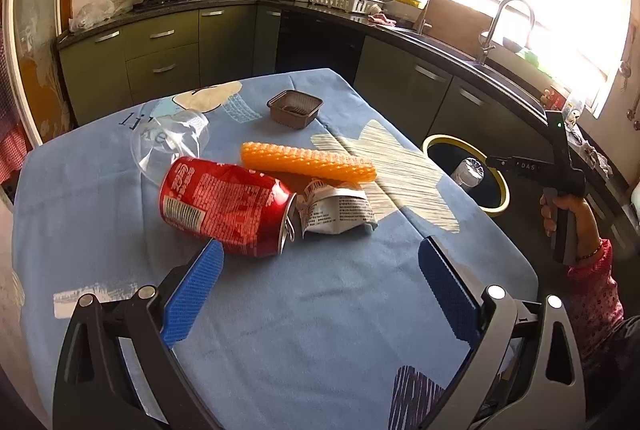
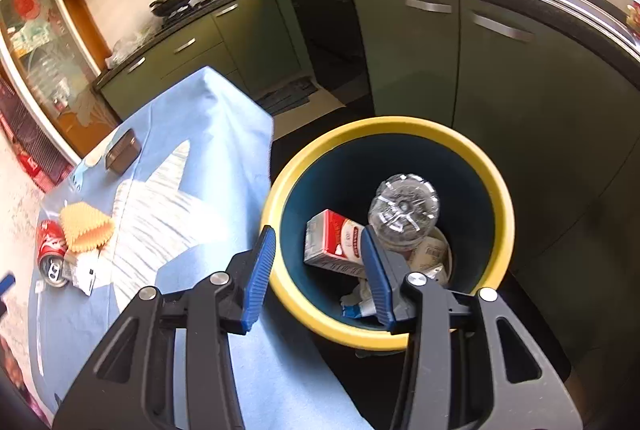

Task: Collect trash
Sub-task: 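Grasp the clear plastic cup with the left gripper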

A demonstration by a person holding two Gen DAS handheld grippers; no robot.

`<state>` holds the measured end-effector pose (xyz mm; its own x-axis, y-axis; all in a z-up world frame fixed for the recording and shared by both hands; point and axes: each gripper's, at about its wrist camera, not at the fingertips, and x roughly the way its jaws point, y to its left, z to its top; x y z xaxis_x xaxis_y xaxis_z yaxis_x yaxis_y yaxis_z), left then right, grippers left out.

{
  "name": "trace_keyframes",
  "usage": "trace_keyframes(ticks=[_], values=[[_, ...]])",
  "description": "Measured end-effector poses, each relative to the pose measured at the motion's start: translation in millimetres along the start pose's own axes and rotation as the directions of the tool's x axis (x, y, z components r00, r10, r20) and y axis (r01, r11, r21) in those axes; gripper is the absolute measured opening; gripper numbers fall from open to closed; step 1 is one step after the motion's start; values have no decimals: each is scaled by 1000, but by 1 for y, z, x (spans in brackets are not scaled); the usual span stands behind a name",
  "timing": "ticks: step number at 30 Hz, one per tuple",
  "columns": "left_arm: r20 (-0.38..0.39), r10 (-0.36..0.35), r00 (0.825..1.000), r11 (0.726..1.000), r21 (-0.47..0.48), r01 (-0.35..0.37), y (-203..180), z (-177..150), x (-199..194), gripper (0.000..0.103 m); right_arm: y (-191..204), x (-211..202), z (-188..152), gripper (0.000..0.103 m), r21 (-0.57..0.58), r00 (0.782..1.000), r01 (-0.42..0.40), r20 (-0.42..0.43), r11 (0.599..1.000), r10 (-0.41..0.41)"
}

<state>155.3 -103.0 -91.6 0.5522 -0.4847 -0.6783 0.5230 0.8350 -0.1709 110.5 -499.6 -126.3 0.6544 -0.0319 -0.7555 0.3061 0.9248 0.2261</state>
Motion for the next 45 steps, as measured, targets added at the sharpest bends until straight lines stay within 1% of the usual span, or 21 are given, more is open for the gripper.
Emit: trace_keyframes(ticks=[2, 6, 8, 11, 15, 18, 22, 24, 30, 34, 35, 38, 40, 41, 43, 45], values=[[-7, -10, 1000, 1000, 8, 10, 7, 13, 2, 97, 3, 1, -1, 42, -4, 1000, -5, -3, 1000, 5], [-30, 25, 999, 998, 52, -24, 34, 53, 10, 97, 6, 2, -3, 42, -8, 1000, -15, -9, 1000, 15], [-55, 39, 998, 997, 65, -36, 53, 76, 22, 97, 9, 1, -5, 42, -8, 1000, -19, -10, 1000, 19], [-105, 51, 993, 999, 14, -49, 94, 106, 48, 97, 14, 1, -7, 42, -6, 1000, -27, -11, 1000, 27], [-163, 66, 984, 994, -71, -78, 143, 121, 85, 97, 21, 1, -9, 42, -10, 999, -37, -13, 999, 37], [-201, 64, 978, 989, -118, -89, 168, 120, 109, 97, 27, 1, -8, 43, -22, 999, -33, -19, 999, 32], [-242, -41, 969, 982, -190, -6, 185, 113, 131, 97, 32, 3, -6, 43, -37, 999, -33, -29, 999, 32], [-251, -73, 965, 978, -207, 20, 183, 107, 135, 97, 35, 4, -6, 43, -39, 999, -38, -31, 999, 37], [-267, -99, 959, 971, -236, 35, 175, 91, 139, 97, 43, 12, -8, 44, -53, 997, -60, -53, 997, 57], [-291, -115, 950, 960, -277, 31, 177, 78, 149, 97, 47, 15, -9, 44, -61, 996, -71, -62, 996, 68], [-291, -118, 949, 958, -285, 32, 178, 76, 150, 97, 48, 15, -10, 44, -64, 996, -72, -63, 995, 68], [-267, -118, 957, 953, -301, 33, 181, 74, 148, 96, 48, 15, -11, 44, -66, 996, -73, -65, 995, 69], [-256, -121, 959, 949, -314, 35, 183, 75, 148, 88, 48, 14, -11, 44, -64, 996, -72, -63, 995, 68], [-255, -117, 960, 949, -314, 33, 184, 75, 148, 77, 47, 13, -11, 44, -62, 996, -72, -61, 995, 69], [-252, -127, 959, 946, -321, 40, 185, 76, 148, 77, 46, 12, -11, 44, -62, 996, -73, -59, 995, 70], [-252, -116, 961, 950, -311, 33, 184, 76, 147, 77, 46, 12, -11, 44, -61, 996, -75, -57, 995, 71]])
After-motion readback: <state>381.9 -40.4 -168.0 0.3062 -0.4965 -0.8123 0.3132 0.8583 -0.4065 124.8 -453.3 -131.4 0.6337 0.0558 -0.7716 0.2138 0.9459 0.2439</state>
